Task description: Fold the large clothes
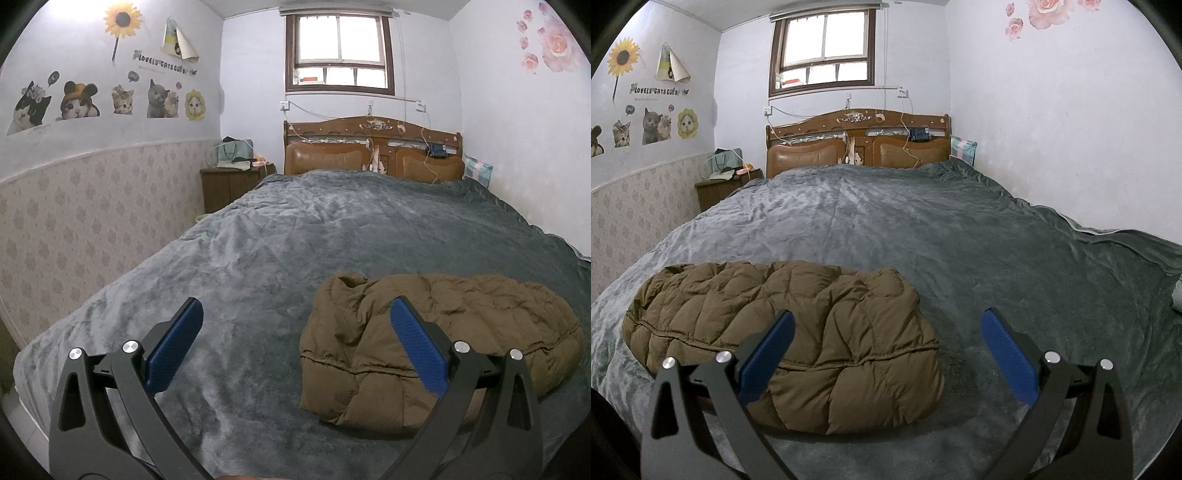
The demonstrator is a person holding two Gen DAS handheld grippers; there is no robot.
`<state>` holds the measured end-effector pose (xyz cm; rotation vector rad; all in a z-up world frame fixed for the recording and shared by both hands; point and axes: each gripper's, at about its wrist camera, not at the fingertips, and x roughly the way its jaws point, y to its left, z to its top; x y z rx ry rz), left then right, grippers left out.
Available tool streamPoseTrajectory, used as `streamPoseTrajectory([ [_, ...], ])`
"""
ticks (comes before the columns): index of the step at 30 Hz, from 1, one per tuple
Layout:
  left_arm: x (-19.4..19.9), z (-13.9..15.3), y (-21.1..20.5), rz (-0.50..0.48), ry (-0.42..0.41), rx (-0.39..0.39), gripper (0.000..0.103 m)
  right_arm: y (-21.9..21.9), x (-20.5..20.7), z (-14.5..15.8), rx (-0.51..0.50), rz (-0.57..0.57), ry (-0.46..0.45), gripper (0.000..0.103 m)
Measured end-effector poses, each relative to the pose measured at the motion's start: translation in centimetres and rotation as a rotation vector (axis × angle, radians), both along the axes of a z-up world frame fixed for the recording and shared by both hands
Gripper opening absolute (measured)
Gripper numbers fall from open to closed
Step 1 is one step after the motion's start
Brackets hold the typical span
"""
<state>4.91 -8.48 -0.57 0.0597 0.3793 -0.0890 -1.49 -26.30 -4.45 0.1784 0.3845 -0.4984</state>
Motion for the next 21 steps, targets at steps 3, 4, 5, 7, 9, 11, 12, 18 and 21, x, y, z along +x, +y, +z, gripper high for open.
streamPoseTrajectory([
  [3,0.14,0.01,-0.11,-0.003,0.002,0.006,0.100,0.02,-0.01,0.01,0.000,0.000,0.000,0.101],
  [4,0.18,0.00,-0.10,-0.004,0.002,0.006,0.100,-0.03,-0.03,0.00,0.001,-0.001,-0.001,0.101],
  [5,0.21,0.00,-0.10,-0.004,0.002,0.007,0.100,-0.01,-0.01,0.01,0.001,-0.001,0.000,0.101],
  [7,0.17,0.01,-0.12,-0.004,0.002,0.006,0.100,-0.02,-0.02,0.01,0.002,0.000,-0.001,0.101],
  [9,0.17,0.01,-0.11,-0.004,0.002,0.006,0.100,-0.02,-0.02,0.02,0.001,0.000,0.000,0.101],
  [11,0.17,0.02,-0.10,-0.004,0.002,0.006,0.100,-0.01,-0.02,0.02,0.000,0.000,0.000,0.101],
  [12,0.18,0.02,-0.09,-0.004,0.002,0.005,0.100,-0.01,-0.01,0.02,0.000,0.000,0.000,0.101],
  [18,0.31,-0.12,-0.29,-0.006,0.000,0.005,0.100,-0.02,-0.02,0.02,0.002,0.000,0.000,0.101],
  [21,0.31,-0.15,-0.29,-0.005,0.001,0.003,0.100,-0.02,-0.01,0.02,0.000,0.001,0.001,0.101],
])
